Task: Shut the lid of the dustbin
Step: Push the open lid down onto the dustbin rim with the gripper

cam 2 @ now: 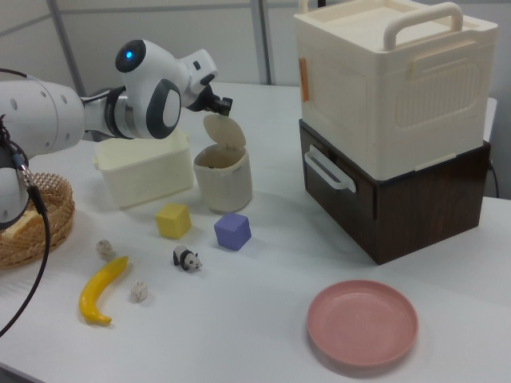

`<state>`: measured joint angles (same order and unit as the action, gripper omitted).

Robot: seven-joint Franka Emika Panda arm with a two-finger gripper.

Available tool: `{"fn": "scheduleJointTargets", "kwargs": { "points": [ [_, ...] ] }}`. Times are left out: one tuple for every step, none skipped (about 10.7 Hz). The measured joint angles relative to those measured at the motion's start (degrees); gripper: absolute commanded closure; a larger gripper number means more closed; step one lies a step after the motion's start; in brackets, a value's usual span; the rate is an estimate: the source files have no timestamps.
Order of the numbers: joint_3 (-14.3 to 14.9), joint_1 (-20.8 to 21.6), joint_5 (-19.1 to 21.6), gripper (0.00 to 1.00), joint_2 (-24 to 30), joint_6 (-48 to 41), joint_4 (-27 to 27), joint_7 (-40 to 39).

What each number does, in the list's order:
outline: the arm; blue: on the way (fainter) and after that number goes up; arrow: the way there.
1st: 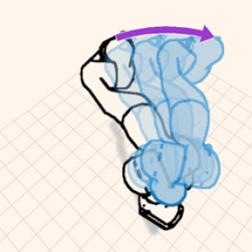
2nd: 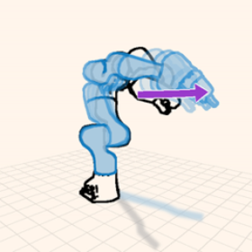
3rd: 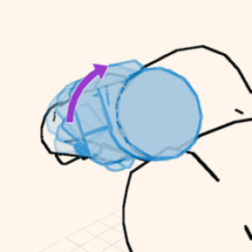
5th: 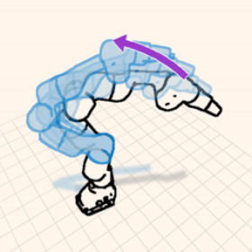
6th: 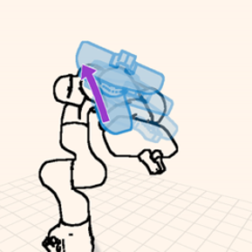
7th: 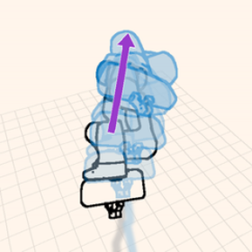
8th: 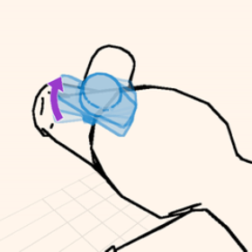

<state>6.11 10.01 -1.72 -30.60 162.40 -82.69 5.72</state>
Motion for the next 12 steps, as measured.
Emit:
{"fn": "scheduleJointTargets", "kwargs": {
  "points": [
    [-0.02,0.00,0.00,1.00,-0.25,0.09,0.00,-0.02],
    [-0.03,0.00,0.00,1.00,-0.23,0.09,0.07,-0.02],
    [-0.03,0.00,0.00,1.00,-0.16,-0.20,0.15,-0.02],
    [-0.04,0.00,0.00,1.00,-0.05,-2.59,0.25,-0.59],
    [-0.08,0.01,0.00,1.00,0.23,-7.02,0.54,-1.36],
    [-0.21,0.04,0.00,1.00,0.56,-10.61,0.83,-2.02],
    [-0.54,0.07,0.00,1.00,0.72,-12.89,0.84,-2.24],
    [-0.88,0.08,0.00,1.00,0.71,-14.94,0.82,-2.29],
    [-1.05,0.08,0.00,1.00,0.69,-17.12,0.78,-2.33],
    [-1.12,0.08,0.00,1.00,0.68,-18.63,0.70,-2.37],
    [-1.23,0.09,0.00,1.00,0.63,-19.57,0.58,-2.47],
    [-1.42,0.19,0.00,1.00,0.47,-20.17,0.24,-2.65]
  ]
}}
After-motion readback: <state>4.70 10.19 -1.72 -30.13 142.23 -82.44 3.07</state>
